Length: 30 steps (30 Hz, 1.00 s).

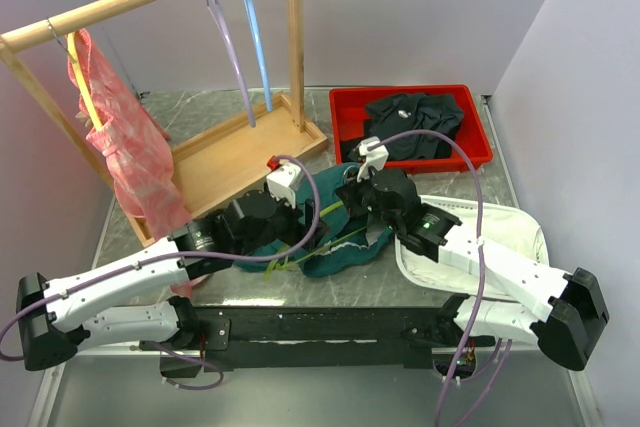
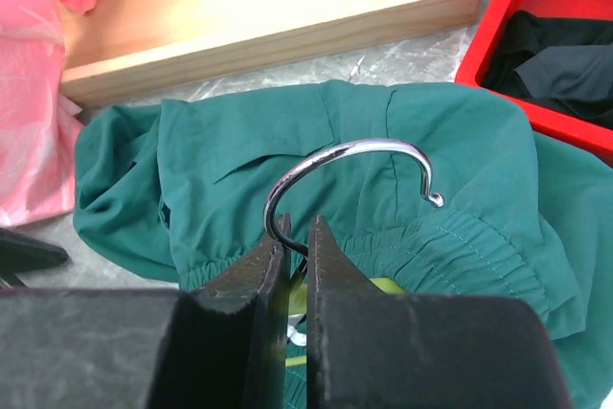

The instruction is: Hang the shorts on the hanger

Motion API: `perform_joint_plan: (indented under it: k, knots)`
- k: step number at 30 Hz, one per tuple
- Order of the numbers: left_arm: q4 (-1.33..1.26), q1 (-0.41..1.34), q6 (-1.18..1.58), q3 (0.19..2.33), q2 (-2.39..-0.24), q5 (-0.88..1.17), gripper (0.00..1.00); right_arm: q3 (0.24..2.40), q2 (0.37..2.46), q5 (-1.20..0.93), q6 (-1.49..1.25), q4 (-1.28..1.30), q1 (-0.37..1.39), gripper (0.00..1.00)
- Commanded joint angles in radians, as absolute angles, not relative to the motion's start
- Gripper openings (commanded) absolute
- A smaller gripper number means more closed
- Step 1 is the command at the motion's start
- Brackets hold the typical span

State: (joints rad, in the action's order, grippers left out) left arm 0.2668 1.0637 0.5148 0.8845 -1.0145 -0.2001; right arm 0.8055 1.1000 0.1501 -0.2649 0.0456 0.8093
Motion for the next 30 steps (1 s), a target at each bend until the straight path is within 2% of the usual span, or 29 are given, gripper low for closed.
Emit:
perform_joint_plan:
  k: [1,5,11,15,19,22,30]
  knots:
    - [0.382,1.068,0.615,0.988,-1.011,-0.345,0.9,0.782,1.065,0.169,-0.267,-0.043,0.821,0.0]
    - [0.533,1.065,0.704,1.032,-0.973,-0.399,0.93,0.758,1.049,0.19,-0.249,-0.057,0.822,0.0]
    - [0.728,0.976,0.867,1.011,-0.962,-0.371,0.84,0.686,0.988,0.187,-0.247,-0.112,0.828,0.0]
    - [0.694,0.887,0.874,0.899,-0.93,-0.215,0.76,0.628,0.942,0.189,-0.242,-0.147,0.831,0.0]
    - [0.629,0.879,0.879,0.816,-0.986,-0.098,0.66,0.601,0.902,0.204,-0.238,-0.164,0.841,0.0]
    - [0.554,0.888,0.887,0.758,-1.026,-0.009,0.63,0.589,0.884,0.219,-0.232,-0.173,0.848,0.0]
    - [0.483,0.943,0.845,0.799,-1.201,-0.047,0.73,0.572,0.854,0.256,-0.215,-0.187,0.871,0.0]
